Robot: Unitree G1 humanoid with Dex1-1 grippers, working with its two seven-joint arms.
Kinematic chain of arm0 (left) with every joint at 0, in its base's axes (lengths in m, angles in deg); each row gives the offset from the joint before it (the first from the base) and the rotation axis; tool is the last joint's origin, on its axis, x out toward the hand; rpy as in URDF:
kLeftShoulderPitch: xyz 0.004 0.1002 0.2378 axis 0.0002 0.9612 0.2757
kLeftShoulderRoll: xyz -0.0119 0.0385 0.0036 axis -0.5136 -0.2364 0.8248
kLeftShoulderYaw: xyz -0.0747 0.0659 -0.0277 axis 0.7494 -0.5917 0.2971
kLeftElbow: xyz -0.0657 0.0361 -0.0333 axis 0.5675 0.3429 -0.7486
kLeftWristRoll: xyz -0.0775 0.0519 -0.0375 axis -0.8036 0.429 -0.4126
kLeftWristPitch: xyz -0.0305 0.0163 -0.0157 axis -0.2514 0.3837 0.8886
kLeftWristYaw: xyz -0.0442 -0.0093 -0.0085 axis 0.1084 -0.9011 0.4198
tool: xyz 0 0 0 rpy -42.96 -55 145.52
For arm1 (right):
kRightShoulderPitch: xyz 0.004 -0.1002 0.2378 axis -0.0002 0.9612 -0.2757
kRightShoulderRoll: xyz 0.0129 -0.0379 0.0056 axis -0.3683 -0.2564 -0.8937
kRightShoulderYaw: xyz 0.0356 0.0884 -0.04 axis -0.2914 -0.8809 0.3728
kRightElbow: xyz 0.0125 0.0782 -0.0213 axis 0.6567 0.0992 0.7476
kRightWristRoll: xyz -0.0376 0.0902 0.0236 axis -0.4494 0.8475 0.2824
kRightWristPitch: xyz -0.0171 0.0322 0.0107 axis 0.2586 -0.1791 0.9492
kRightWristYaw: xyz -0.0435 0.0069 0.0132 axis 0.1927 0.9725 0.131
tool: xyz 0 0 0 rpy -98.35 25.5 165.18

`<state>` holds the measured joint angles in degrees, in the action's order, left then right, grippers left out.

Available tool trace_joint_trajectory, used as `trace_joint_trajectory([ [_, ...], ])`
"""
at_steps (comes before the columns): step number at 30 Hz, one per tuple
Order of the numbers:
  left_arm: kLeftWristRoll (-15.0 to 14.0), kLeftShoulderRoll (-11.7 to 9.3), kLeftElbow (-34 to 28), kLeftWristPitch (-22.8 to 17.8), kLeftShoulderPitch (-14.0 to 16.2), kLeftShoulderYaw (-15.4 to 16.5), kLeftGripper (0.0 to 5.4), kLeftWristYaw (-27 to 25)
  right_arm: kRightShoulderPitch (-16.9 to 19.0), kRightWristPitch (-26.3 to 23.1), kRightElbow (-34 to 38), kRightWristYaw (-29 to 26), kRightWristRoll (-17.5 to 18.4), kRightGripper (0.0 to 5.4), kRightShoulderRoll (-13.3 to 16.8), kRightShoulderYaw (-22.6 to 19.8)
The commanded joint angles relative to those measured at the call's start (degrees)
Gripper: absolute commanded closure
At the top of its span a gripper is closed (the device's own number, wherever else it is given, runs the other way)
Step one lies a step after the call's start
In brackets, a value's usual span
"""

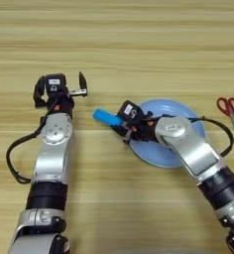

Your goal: Move the objects on the table

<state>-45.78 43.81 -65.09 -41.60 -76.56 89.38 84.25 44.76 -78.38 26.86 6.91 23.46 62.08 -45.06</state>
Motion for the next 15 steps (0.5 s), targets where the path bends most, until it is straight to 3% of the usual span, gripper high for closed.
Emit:
trace_joint_trajectory([
  [1,-0.4,-0.5,0.7,0.3,-1.1,-0.1,0.00,-0.4,2.7,-3.0,6.0,-0.5,1.6,3.98,2.5,-1.9],
  [9,-0.1,-0.7,1.5,0.5,-1.3,-0.3,0.00,-0.8,8.6,-7.4,17.9,1.0,6.9,3.98,6.9,-10.2],
  [15,-0.2,-1.0,2.0,0.6,-1.5,-0.3,0.00,-1.3,12.6,-7.3,20.7,2.9,10.4,3.98,9.5,-17.9],
])
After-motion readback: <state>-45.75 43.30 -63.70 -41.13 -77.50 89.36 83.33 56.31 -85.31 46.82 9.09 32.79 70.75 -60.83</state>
